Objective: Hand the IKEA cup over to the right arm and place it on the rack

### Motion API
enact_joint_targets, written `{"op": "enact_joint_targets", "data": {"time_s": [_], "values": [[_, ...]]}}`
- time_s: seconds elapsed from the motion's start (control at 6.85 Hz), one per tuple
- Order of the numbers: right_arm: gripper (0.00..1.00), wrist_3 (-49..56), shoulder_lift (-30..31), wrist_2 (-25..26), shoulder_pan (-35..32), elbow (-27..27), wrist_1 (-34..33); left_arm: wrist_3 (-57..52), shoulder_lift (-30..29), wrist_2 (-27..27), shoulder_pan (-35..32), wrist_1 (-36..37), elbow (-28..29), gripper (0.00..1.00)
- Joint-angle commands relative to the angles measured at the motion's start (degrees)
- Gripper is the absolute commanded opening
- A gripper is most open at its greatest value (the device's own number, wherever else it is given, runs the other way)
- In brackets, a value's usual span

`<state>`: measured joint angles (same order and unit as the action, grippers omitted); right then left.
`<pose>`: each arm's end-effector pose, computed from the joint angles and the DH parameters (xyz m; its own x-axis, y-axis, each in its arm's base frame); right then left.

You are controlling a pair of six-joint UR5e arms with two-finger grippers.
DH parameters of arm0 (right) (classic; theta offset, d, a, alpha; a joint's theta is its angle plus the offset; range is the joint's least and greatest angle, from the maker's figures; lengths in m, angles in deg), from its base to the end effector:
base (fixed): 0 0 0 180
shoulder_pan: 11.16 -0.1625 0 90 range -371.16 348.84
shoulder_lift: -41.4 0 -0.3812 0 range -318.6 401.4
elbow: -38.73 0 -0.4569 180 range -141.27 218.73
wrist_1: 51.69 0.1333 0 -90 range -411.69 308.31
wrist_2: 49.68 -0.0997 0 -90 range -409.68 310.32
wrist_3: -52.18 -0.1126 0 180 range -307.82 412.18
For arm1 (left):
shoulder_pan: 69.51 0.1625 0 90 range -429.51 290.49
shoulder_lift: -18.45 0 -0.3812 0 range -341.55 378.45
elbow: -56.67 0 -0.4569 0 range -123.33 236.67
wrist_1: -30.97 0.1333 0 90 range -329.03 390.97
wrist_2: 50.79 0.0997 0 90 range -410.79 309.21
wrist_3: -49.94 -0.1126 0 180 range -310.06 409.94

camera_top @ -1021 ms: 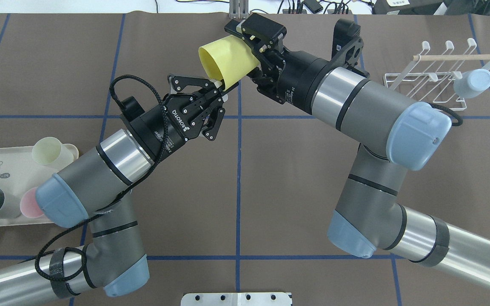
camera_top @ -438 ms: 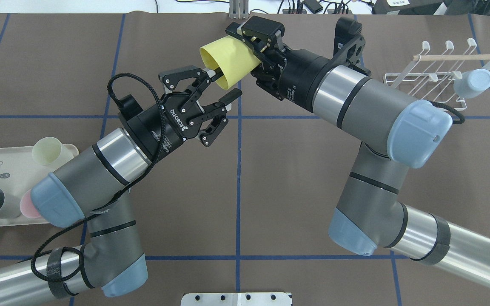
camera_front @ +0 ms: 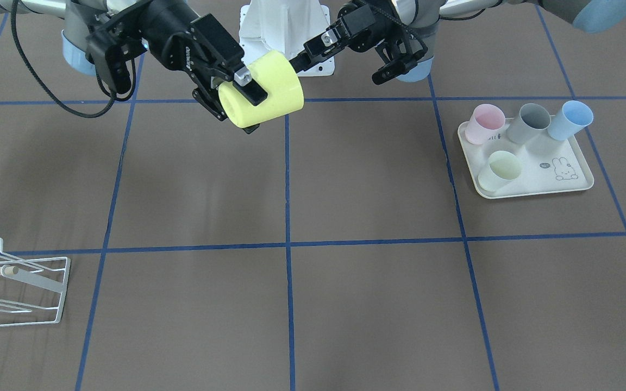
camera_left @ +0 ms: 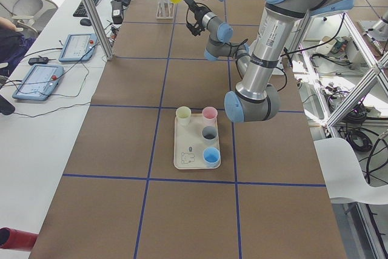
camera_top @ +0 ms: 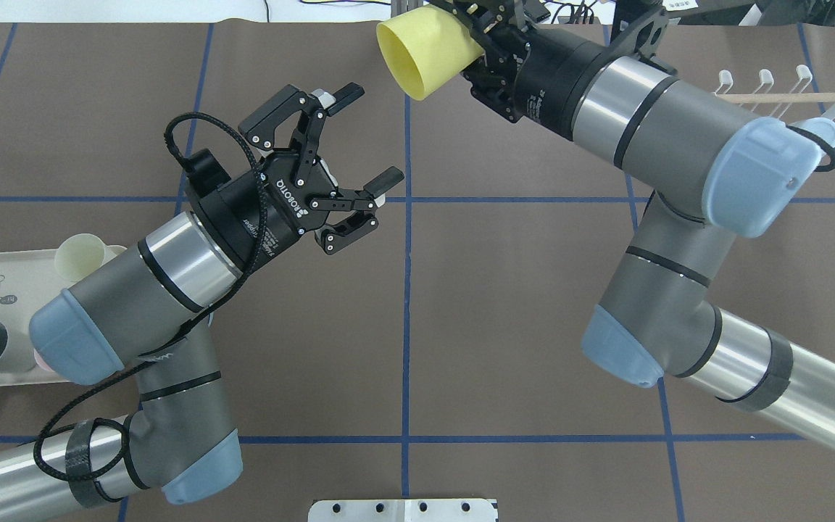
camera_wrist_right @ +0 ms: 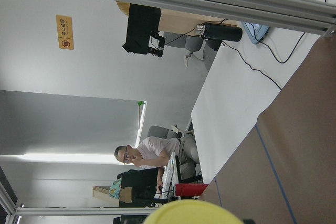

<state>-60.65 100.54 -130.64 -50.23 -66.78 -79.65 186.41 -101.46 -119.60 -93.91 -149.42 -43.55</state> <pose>-0.3589 -0.4858 0.0293 -0.5124 0.0776 0.8552 -0.5852 0.6973 -0.4139 0.4330 -0.3875 0.0544 -0.8682 -0.3485 -0.3533 0.0086 0.7012 -0.7129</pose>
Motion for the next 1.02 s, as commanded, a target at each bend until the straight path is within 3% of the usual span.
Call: {"op": "enact_joint_targets", "data": {"time_s": [0.0, 0.29, 0.88], "values": [[0.00, 0.25, 3.50, -6.01, -8.87, 0.39, -0.25, -0.94, 2.83, -5.50, -3.79, 0.31, -0.58, 1.00], [0.00, 8.37, 3.87, -18.31, -21.17, 6.33, -0.16, -3.03, 7.30, -19.27, -12.47, 0.83, -0.58, 1.00], [0.00, 41.46, 7.81, -18.71, -28.60, 16.36, -3.23, -22.08, 10.05, -43.11, -27.95, 13.63, -0.67, 1.00]]}}
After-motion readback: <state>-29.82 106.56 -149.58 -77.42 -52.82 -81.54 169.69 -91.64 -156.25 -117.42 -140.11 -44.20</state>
